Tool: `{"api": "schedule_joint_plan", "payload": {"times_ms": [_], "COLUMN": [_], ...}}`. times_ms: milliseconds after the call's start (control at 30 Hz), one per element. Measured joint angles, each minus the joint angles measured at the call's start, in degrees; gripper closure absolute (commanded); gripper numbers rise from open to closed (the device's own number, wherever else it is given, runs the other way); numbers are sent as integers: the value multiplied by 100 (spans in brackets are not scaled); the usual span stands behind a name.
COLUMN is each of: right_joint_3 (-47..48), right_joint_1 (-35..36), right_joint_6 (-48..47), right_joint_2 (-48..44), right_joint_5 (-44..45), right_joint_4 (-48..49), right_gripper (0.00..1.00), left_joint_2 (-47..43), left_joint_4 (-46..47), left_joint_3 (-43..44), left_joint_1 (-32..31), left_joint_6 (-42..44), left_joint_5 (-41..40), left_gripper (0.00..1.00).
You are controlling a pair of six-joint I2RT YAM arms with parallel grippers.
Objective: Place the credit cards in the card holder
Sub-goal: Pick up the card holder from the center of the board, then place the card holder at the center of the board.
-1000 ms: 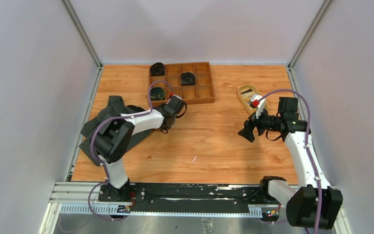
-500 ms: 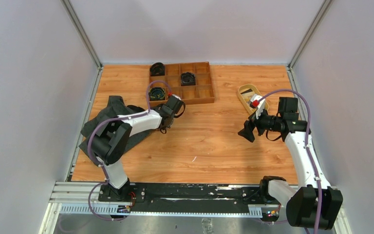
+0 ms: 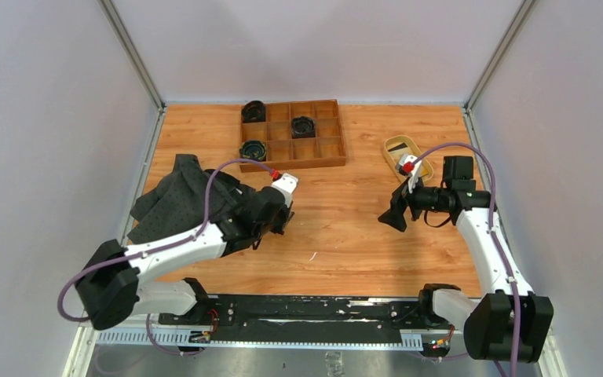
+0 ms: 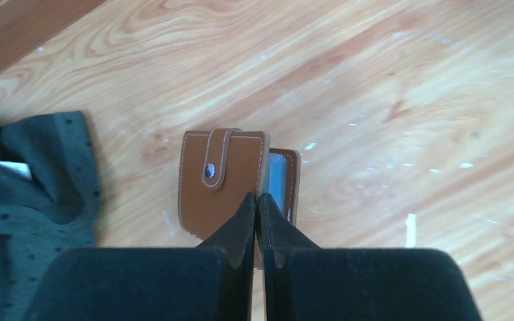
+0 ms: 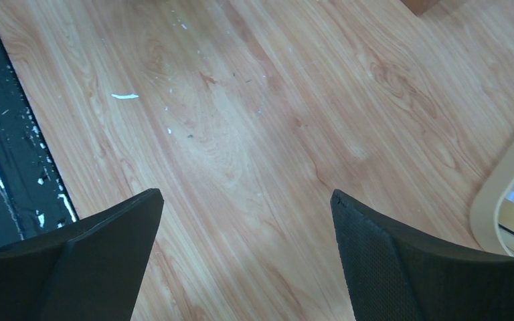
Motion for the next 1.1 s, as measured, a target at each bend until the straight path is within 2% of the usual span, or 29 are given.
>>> {"api": "schedule_joint_plan", "payload": {"times_ms": [167,367,767,1000,1100], "right_joint_3": [0,7,7,-37,-81], "right_joint_1": [114,260,487,1314,1591], "right_joint_6": [70,319,811,575,404], "right_joint_2": [184,350,551,531,520], "right_joint_5": [-304,-745,-1567,-1506,-1335], "right_joint_4": [-52,-103,-11,151,219], "right_gripper": [1,1,2,1,1], "left_joint_2": [-863,-1276,-935,-361,-219], "left_joint_4": [599,1362,2804,3453,3598], "left_joint_3": [-623,-1016,-1200,-1191,-1187], "left_joint_1": [-236,-472,-485,-310,-210], "left_joint_6": [-457,-907,-1633,-2146,-2072], "left_joint_5": [439,1073,2319,3082,3412], "left_gripper": [100,100,100,100,100]}}
